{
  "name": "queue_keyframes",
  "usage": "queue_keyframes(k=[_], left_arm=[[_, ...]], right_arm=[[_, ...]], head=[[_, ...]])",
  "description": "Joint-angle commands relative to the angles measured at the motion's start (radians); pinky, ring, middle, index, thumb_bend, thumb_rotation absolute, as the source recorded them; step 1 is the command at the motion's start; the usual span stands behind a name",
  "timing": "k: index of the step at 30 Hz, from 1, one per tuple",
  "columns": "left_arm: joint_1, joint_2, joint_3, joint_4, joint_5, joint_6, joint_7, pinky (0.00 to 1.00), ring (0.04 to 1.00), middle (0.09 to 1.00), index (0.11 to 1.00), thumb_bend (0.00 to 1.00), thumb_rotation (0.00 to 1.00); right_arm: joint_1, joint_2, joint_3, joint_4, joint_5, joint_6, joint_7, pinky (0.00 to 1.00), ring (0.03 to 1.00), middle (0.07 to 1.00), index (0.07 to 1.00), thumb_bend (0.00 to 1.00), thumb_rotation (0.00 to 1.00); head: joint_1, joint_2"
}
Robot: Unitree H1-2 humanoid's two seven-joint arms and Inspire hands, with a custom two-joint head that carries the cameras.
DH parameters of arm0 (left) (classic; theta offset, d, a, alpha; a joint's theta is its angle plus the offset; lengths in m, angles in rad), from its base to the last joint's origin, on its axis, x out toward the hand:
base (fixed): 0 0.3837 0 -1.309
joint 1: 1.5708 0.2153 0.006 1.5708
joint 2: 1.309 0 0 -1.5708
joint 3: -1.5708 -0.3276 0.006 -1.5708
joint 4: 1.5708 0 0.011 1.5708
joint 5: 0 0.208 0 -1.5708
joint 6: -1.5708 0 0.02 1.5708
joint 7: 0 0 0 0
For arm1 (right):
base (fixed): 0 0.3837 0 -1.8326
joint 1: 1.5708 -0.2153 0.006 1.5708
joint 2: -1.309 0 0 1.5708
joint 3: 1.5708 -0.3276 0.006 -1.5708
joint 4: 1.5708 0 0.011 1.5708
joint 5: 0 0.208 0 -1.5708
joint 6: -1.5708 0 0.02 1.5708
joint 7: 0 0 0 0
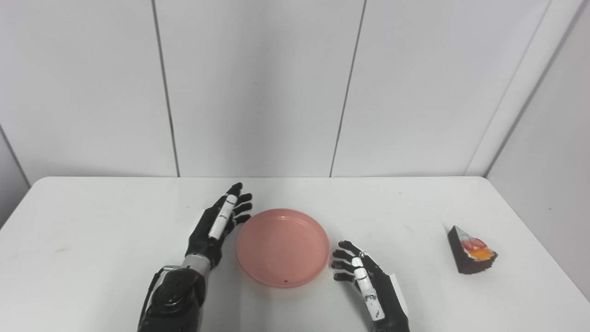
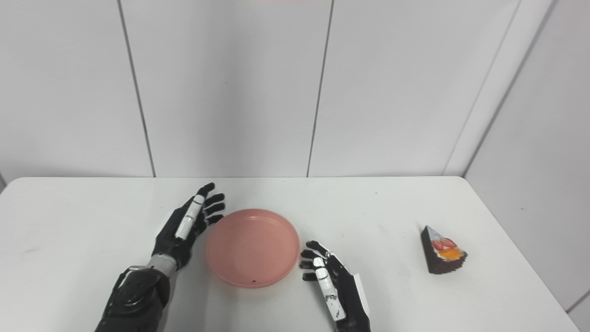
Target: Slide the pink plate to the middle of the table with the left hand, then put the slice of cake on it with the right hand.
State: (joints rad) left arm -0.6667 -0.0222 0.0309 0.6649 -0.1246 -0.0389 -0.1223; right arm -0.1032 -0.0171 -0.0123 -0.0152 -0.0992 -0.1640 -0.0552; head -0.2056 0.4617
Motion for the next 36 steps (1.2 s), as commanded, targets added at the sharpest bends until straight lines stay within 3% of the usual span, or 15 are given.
queue_keyframes(k=[1,3,4,8,12,19,21,24,29,31,36], left_arm=[[0.016,-0.003,0.001,0.028,-0.006,0.034,-0.005,0.79,0.833,0.832,0.888,0.64,0.82],[0.015,-0.001,-0.009,0.029,0.002,0.031,-0.013,0.79,0.834,0.834,0.891,0.63,0.83],[0.014,-0.001,-0.012,0.032,0.005,0.029,-0.016,0.79,0.83,0.83,0.892,0.62,0.83],[0.013,0.0,-0.017,0.033,0.004,0.035,-0.022,0.78,0.828,0.835,0.896,0.61,0.83],[0.014,0.002,-0.023,0.032,0.01,0.031,-0.023,0.77,0.828,0.841,0.886,0.61,0.83],[0.01,-0.004,-0.029,0.055,0.01,0.013,-0.023,0.76,0.833,0.84,0.883,0.62,0.82],[0.007,-0.005,-0.029,0.066,0.009,0.006,-0.024,0.76,0.834,0.836,0.882,0.61,0.81],[0.004,-0.007,-0.029,0.076,0.009,-0.003,-0.024,0.76,0.83,0.832,0.88,0.61,0.81],[0.005,-0.011,-0.024,0.083,0.001,-0.009,-0.028,0.77,0.831,0.824,0.867,0.62,0.8],[0.007,-0.013,-0.022,0.079,-0.002,-0.004,-0.027,0.77,0.836,0.825,0.854,0.63,0.8],[0.009,-0.016,-0.025,0.079,0.002,0.007,-0.026,0.79,0.842,0.833,0.853,0.62,0.8]], right_arm=[[-0.032,-0.029,-0.029,-0.035,-0.022,-0.098,-0.035,0.67,0.746,0.793,0.803,0.73,0.92],[-0.055,-0.058,-0.065,0.004,-0.043,-0.163,-0.067,0.68,0.748,0.795,0.804,0.76,0.93],[-0.062,-0.065,-0.08,-0.027,-0.06,-0.162,-0.081,0.67,0.737,0.797,0.803,0.74,0.93],[-0.071,-0.075,-0.115,-0.141,-0.152,-0.101,-0.12,0.62,0.714,0.782,0.795,0.73,0.87],[-0.076,-0.099,-0.131,-0.221,-0.275,-0.062,-0.143,0.58,0.705,0.782,0.801,0.72,0.96],[-0.088,-0.202,-0.179,-0.376,-0.462,0.077,-0.086,0.6,0.744,0.807,0.803,0.68,1.0],[-0.094,-0.243,-0.194,-0.4,-0.529,0.137,-0.059,0.64,0.758,0.815,0.801,0.65,0.95],[-0.112,-0.306,-0.216,-0.404,-0.617,0.235,-0.012,0.66,0.772,0.816,0.785,0.72,0.87],[-0.136,-0.371,-0.216,-0.351,-0.724,0.327,0.015,0.62,0.76,0.802,0.775,0.79,0.7],[-0.142,-0.387,-0.207,-0.332,-0.753,0.349,0.021,0.57,0.709,0.773,0.764,0.83,0.59],[-0.148,-0.415,-0.184,-0.321,-0.833,0.463,0.121,0.58,0.719,0.785,0.773,0.84,0.58]], head=[[-0.011,-0.001],[-0.025,-0.004],[-0.036,-0.005],[-0.05,-0.008],[-0.053,-0.013],[-0.048,-0.03],[-0.047,-0.034],[-0.043,-0.039],[-0.036,-0.041],[-0.034,-0.039],[-0.03,-0.038]])
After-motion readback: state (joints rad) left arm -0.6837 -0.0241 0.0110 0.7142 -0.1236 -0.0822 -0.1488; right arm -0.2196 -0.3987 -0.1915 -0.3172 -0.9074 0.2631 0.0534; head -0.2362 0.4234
